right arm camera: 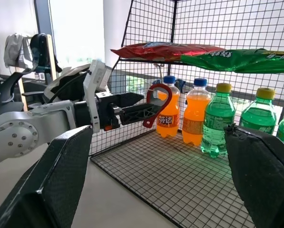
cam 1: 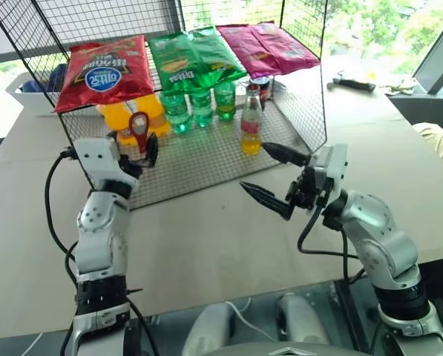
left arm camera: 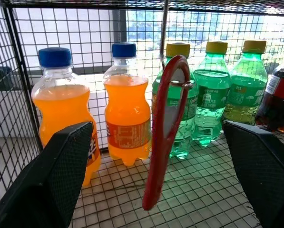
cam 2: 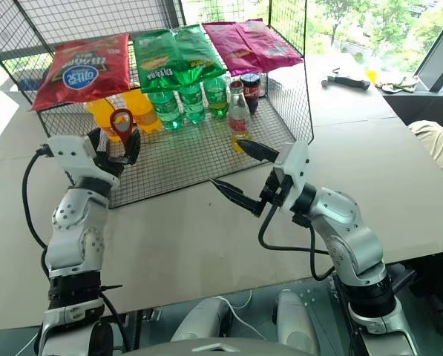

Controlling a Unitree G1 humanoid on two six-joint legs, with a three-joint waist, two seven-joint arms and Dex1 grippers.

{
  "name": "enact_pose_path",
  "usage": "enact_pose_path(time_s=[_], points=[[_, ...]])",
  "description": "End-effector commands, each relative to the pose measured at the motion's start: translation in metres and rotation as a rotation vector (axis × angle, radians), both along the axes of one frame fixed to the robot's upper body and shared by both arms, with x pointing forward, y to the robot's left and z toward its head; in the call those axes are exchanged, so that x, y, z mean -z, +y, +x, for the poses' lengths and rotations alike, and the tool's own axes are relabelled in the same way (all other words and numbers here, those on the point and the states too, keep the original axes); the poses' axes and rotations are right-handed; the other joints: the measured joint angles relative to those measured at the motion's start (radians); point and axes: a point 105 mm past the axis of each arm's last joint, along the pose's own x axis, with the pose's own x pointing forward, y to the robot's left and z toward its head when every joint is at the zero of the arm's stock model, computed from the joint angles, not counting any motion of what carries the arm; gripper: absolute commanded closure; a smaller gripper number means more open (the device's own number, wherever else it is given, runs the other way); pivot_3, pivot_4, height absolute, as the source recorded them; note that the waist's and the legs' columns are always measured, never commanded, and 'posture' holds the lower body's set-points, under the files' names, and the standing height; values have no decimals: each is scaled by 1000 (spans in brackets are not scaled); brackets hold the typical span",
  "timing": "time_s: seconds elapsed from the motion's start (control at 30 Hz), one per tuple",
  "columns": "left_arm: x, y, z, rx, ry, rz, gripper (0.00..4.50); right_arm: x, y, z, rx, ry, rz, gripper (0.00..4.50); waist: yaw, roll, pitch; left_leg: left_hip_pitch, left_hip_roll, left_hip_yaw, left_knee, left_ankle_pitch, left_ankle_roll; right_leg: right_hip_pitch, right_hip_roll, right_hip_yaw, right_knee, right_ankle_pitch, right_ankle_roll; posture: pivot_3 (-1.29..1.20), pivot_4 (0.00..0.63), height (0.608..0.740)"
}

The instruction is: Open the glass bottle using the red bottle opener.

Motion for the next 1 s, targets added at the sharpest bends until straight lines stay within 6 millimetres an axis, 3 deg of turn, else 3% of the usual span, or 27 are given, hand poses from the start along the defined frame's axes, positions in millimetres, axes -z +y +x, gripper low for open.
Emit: enact_pose_path(time_s=[0.03,0.17,0.33,0.4,0.77,1.0], points=[[-17,-1,2,17,-61,21,0,-13,3,-7,-14,-64,17,53,0,0,0,0,0,0,0,0,0,0,0,0,0,0,0,0,150,740],[-14,-5,5,47,-46,-4,1293,-12,2,-7,-2,-67,14,0,-1,0,0,0,0,0,0,0,0,0,0,0,0,0,0,0,150,740],[-13,-6,5,49,-40,-6,3756,-12,1,-6,8,-70,13,0,-1,0,0,0,0,0,0,0,0,0,0,0,0,0,0,0,150,740],[-12,-6,5,47,-38,-5,4395,-11,1,-6,10,-71,12,0,-1,0,0,0,0,0,0,0,0,0,0,0,0,0,0,0,150,740],[-20,-6,1,64,-71,-34,4395,-8,1,-2,21,-68,5,0,1,0,0,0,0,0,0,0,0,0,0,0,0,0,0,0,150,740],[-22,-10,-16,200,-111,-270,4395,-1,2,-2,23,-60,-4,0,0,0,0,0,0,0,0,0,0,0,-1,0,0,0,0,0,150,740]])
